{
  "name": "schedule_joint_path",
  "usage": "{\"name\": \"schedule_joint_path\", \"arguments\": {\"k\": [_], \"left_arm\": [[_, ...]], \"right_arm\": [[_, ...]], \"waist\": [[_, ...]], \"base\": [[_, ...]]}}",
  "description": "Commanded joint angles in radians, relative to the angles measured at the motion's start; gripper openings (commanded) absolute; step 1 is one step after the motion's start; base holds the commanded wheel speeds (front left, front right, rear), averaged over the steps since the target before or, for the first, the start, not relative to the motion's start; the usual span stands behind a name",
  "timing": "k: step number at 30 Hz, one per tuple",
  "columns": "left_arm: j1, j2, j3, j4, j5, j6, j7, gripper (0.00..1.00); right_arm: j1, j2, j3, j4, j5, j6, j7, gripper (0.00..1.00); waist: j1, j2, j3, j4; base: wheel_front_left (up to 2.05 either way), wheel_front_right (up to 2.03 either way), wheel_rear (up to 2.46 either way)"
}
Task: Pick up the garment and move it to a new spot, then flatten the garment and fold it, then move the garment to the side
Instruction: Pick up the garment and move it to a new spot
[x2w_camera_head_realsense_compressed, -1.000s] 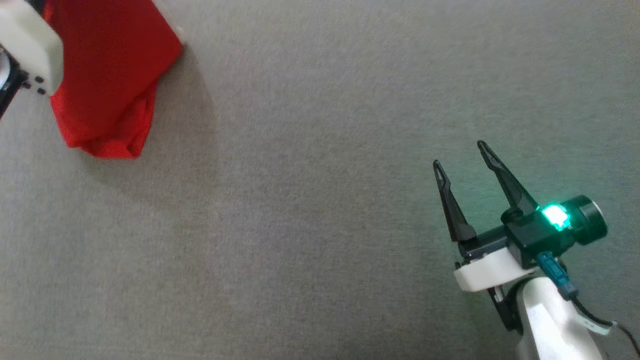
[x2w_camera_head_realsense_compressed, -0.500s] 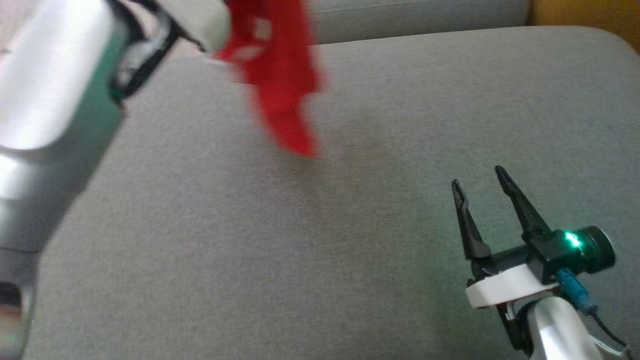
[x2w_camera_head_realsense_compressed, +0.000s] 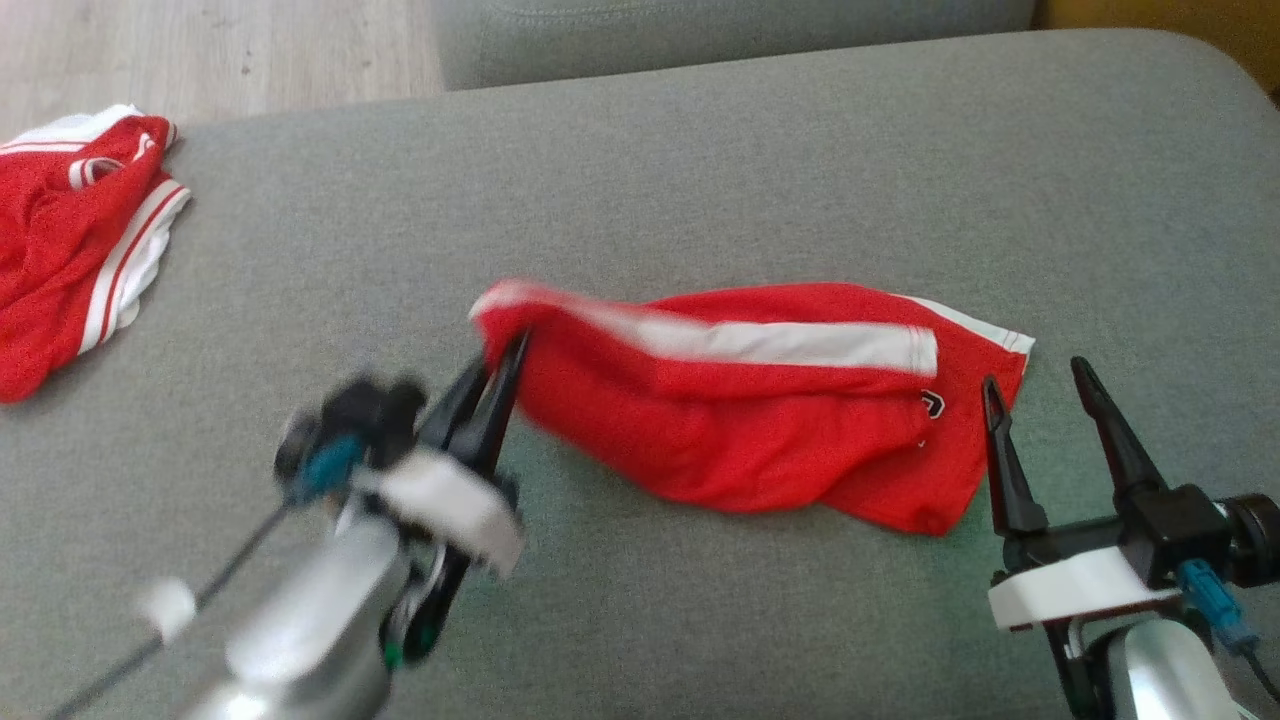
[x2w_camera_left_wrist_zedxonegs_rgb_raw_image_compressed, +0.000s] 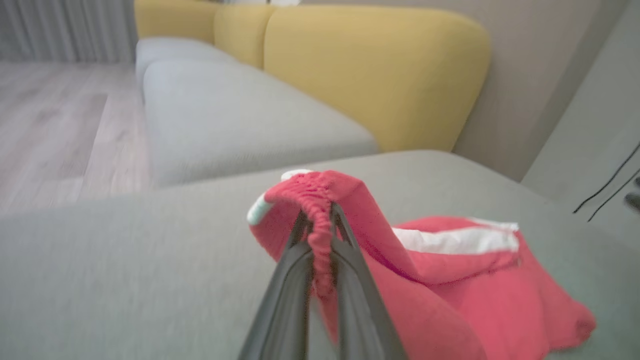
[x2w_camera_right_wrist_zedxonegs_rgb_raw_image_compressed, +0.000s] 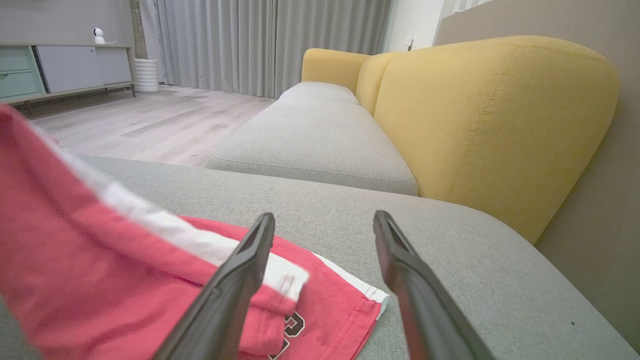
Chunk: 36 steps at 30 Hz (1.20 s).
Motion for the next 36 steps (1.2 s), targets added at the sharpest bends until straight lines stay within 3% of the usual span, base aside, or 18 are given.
{"name": "schedule_joint_path", "arguments": {"k": [1, 9, 10, 11, 12, 13, 23, 36], "left_arm": [[0.003, 0.007, 0.059, 0.017, -0.025, 0.019, -0.039, 0.00], [0.121, -0.020, 0.118, 0.149, -0.062, 0.017, -0.081, 0.00], [0.129, -0.025, 0.124, 0.157, -0.059, 0.013, -0.083, 0.09], [0.137, -0.030, 0.129, 0.164, -0.057, 0.008, -0.084, 0.33], [0.143, -0.035, 0.133, 0.172, -0.053, 0.002, -0.085, 0.73], [0.150, -0.042, 0.138, 0.177, -0.050, -0.003, -0.085, 1.00], [0.222, -0.066, 0.237, 0.134, -0.007, -0.018, -0.086, 1.00], [0.450, -0.102, 0.422, -0.076, 0.085, 0.072, -0.086, 1.00]], "right_arm": [[-0.025, -0.003, 0.015, -0.041, -0.007, -0.001, -0.011, 1.00], [-0.037, -0.003, 0.013, -0.035, -0.010, -0.001, -0.007, 1.00], [-0.037, -0.003, 0.014, -0.033, -0.011, -0.001, -0.007, 1.00], [-0.038, -0.003, 0.015, -0.031, -0.011, -0.001, -0.007, 1.00], [-0.038, -0.003, 0.018, -0.029, -0.011, -0.001, -0.007, 1.00], [-0.039, -0.003, 0.020, -0.026, -0.011, -0.001, -0.007, 1.00], [-0.029, -0.003, 0.024, -0.001, -0.010, -0.001, -0.004, 1.00], [0.036, -0.003, -0.007, 0.021, 0.022, -0.001, 0.008, 1.00]], "waist": [[0.0000, -0.0001, 0.011, 0.000], [0.0000, -0.0001, 0.019, 0.017], [0.0000, -0.0001, 0.018, 0.020], [0.0000, -0.0001, 0.017, 0.023], [0.0000, -0.0001, 0.016, 0.026], [0.0000, -0.0001, 0.014, 0.028], [0.0000, -0.0001, -0.039, 0.051], [0.0000, -0.0001, -0.155, 0.113]], "base": [[0.00, 0.00, 0.00], [0.00, 0.00, 0.00], [0.00, 0.00, 0.00], [0.00, 0.00, 0.00], [0.00, 0.00, 0.00], [0.00, 0.00, 0.00], [0.00, 0.00, 0.00], [0.00, 0.00, 0.00]]}}
